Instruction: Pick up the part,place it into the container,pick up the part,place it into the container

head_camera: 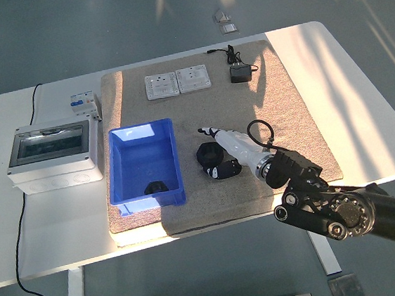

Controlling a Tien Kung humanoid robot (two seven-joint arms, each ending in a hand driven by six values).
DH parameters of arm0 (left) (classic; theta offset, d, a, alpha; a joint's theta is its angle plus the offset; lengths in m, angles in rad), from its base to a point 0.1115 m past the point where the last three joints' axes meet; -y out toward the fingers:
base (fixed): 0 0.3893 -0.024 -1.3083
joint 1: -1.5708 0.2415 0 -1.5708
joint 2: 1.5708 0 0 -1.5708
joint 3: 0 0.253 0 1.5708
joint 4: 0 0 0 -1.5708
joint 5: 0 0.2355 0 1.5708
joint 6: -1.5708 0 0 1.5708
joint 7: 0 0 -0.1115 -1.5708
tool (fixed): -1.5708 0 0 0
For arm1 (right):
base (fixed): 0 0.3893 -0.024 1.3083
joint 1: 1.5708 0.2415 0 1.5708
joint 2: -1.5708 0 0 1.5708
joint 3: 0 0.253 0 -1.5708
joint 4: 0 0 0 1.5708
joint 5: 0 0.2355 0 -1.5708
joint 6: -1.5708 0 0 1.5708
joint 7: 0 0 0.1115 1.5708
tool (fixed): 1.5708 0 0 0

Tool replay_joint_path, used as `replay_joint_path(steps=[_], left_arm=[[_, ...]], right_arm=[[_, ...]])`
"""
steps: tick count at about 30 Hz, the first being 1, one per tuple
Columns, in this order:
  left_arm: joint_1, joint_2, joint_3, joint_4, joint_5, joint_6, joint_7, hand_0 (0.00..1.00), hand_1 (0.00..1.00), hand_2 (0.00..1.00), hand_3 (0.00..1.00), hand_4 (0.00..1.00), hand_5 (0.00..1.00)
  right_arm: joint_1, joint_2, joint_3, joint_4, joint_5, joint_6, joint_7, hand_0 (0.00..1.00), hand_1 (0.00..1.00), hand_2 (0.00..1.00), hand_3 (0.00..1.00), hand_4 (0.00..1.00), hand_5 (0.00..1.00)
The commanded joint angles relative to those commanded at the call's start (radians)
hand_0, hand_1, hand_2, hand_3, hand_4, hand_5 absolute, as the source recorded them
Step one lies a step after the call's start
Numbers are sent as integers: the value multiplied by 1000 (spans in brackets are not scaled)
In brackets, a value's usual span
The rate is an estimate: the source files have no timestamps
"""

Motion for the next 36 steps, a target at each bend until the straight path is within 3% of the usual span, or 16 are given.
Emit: replay_joint_path(steps=[7,8,13,14,19,20,25,26,28,36], left_arm=[[0,1,0,0,0,0,-2,679,673,723,673,731,715],[0,1,-1,0,0,0,-3,679,672,723,671,729,714],[-2,0,-2,0,-1,1,-7,679,672,723,671,729,714],[-3,0,-2,0,-1,1,-8,678,673,722,671,727,717],[-5,1,-5,0,0,2,-11,678,673,722,671,727,717],[-5,1,-5,0,1,2,-11,677,671,721,672,726,719],[-5,1,-6,0,1,3,-13,677,671,721,672,726,719],[-5,1,-7,0,1,3,-14,677,670,721,671,725,722],[-5,1,-7,0,1,3,-14,677,670,721,671,725,722],[-3,1,-8,0,0,4,-15,677,670,721,672,724,723]], right_arm=[[2,2,-8,-2,-19,3,-19,993,933,954,973,757,203],[3,2,-12,-3,-26,0,-21,982,811,917,969,755,205],[6,4,-23,-9,-70,-25,-27,982,811,917,969,755,205],[6,4,-25,-10,-80,-31,-29,883,513,668,856,513,31],[8,6,-36,-17,-112,-30,-40,883,513,668,856,513,31],[8,7,-37,-19,-116,-29,-41,729,317,532,645,262,2],[7,8,-41,-25,-125,-39,-34,729,317,532,645,262,2],[6,8,-39,-26,-127,-46,-29,677,264,510,620,253,2],[5,8,-33,-25,-129,-65,-14,677,264,510,620,253,2],[13,-4,27,8,-86,-191,80,664,254,508,610,244,2]])
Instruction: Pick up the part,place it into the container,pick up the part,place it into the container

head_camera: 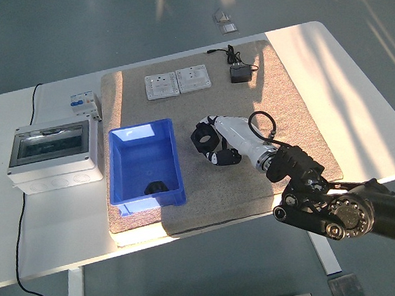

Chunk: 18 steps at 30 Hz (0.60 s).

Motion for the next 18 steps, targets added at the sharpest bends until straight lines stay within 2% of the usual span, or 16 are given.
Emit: replay_joint_path(steps=[4,6,9,13,14,18], left_arm=[[1,0,0,0,-1,1,0,677,669,720,672,723,728],[2,1,-1,0,-1,1,0,677,669,720,672,723,728],[2,0,-1,0,-1,1,0,677,669,720,672,721,732],[-1,0,-1,0,-5,2,-2,677,669,720,672,721,732],[-1,0,0,0,-7,2,-2,677,669,719,672,721,736],[-2,0,1,0,-12,3,-3,677,669,719,672,721,736]], right_arm=[[15,-6,16,61,60,-67,75,671,250,508,597,251,2],[25,-4,9,99,70,-71,114,671,250,508,597,251,2],[43,2,-17,147,48,-31,147,676,252,508,598,253,2],[78,11,-65,171,-30,69,85,676,252,508,598,253,2],[85,12,-72,172,-50,100,64,743,606,586,638,259,2],[95,17,-86,169,-81,184,29,743,606,586,638,259,2]])
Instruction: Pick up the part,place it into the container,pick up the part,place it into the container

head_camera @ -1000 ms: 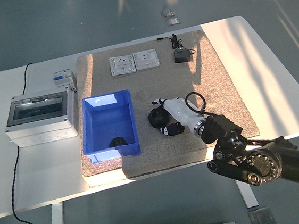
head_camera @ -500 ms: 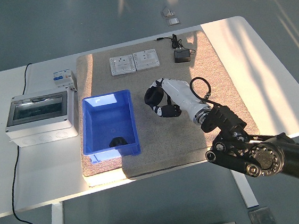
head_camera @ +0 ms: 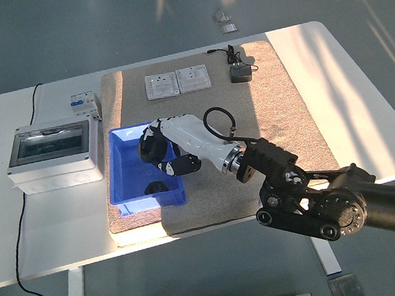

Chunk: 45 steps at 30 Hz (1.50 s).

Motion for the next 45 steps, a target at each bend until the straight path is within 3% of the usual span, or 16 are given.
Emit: replay_joint_path(steps=[1,2,7,8,13,14,31,32,37,38,43,44,45], left_arm=[[0,0,0,0,0,0,0,677,669,719,672,721,736],[0,0,0,0,0,0,0,677,668,718,671,722,737],[0,0,-1,0,1,1,1,677,668,718,671,722,737],[0,0,-1,0,1,1,1,677,668,718,671,723,737],[0,1,0,0,2,1,3,677,668,718,671,723,737],[0,1,0,0,2,1,3,677,668,717,670,723,736],[3,3,4,0,-5,6,-2,677,668,717,670,722,734],[3,3,4,0,-5,6,-2,677,668,717,670,722,732],[3,3,5,0,-5,6,-2,677,668,717,670,722,732],[3,3,6,0,-5,6,-1,677,668,717,672,722,729],[2,2,6,0,-5,6,-1,677,668,717,672,722,729],[2,2,6,0,-4,6,-1,677,668,717,674,721,726],[2,2,6,0,-4,5,-1,677,668,717,674,721,726]], right_arm=[[1,1,-3,-1,-1,20,-3,743,606,586,638,259,2],[3,2,-6,-3,-1,34,-4,867,727,703,672,282,2],[7,5,-17,-4,4,71,5,867,727,703,672,282,2],[7,6,-17,-4,4,75,5,876,778,746,689,342,2],[6,6,-15,-1,-4,93,1,876,778,746,689,342,2],[6,6,-14,-1,-6,95,0,883,806,797,710,379,2],[30,1,-17,18,-39,144,-34,916,832,815,731,427,22],[30,1,-17,17,-40,146,-36,957,869,846,801,461,58],[25,3,-14,12,-32,155,-62,957,869,846,801,461,58],[24,4,-12,10,-29,156,-68,998,910,889,890,481,99],[20,5,-7,3,-20,151,-78,998,910,889,890,481,99],[19,6,-6,1,-19,148,-77,998,998,992,998,544,144],[19,6,-6,1,-18,146,-77,998,998,992,998,544,144]])
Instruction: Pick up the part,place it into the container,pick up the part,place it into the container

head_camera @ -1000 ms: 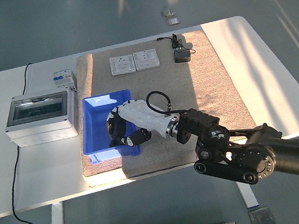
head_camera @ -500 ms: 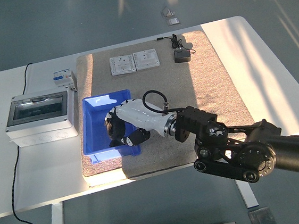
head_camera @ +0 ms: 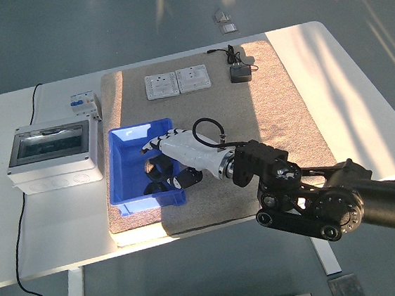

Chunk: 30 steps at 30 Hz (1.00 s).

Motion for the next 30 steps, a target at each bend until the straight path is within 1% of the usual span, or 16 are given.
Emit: replay_joint_path(steps=[2,5,6,11,12,15,17,18,21,23,24,27,29,30], left_arm=[[0,0,0,0,1,0,0,677,668,717,674,721,726],[-1,1,0,0,3,0,0,677,668,717,674,721,726],[-1,2,0,0,3,-1,-1,677,668,716,673,722,724],[1,2,2,0,4,-1,-2,677,668,716,673,722,724],[1,1,2,0,4,-1,-3,677,668,715,672,721,723],[2,-3,4,0,1,-1,-6,677,668,715,672,721,723],[5,-8,8,0,-11,1,-9,677,668,715,672,721,723],[7,-10,11,0,-19,2,-10,677,668,715,672,721,724],[17,-13,16,0,-36,4,-10,677,668,715,672,721,724],[22,-13,21,0,-41,4,-11,677,668,715,672,721,724],[23,-13,23,0,-39,4,-10,677,668,717,671,721,724],[23,-9,33,0,-17,-2,-3,677,668,717,671,721,724],[22,-6,42,0,-2,-7,5,677,668,717,671,721,724],[22,-5,47,0,4,-9,8,677,668,717,670,721,724]], right_arm=[[-1,0,2,-2,2,-6,2,998,998,992,998,544,144],[-6,-2,8,-6,8,-35,13,998,998,992,998,544,144],[-12,-3,15,-8,12,-52,20,998,998,998,998,584,150],[-82,-25,96,-10,92,-162,74,998,998,998,998,584,150],[-94,-30,110,-10,106,-176,85,998,998,998,998,755,212],[-160,-65,185,0,182,-249,153,998,998,998,998,755,212],[-214,-97,244,15,252,-306,223,998,998,998,998,755,212],[-241,-112,275,26,288,-332,259,921,871,877,917,724,238],[-336,-163,379,72,402,-408,374,921,871,877,917,724,238],[-395,-187,441,93,468,-426,440,921,871,877,917,724,238],[-421,-196,468,98,498,-426,470,753,628,655,621,677,296],[-513,-211,561,102,608,-400,569,753,628,655,621,677,296],[-567,-208,615,100,673,-378,624,753,628,655,621,677,296],[-588,-205,636,98,698,-370,646,667,435,650,622,681,321]])
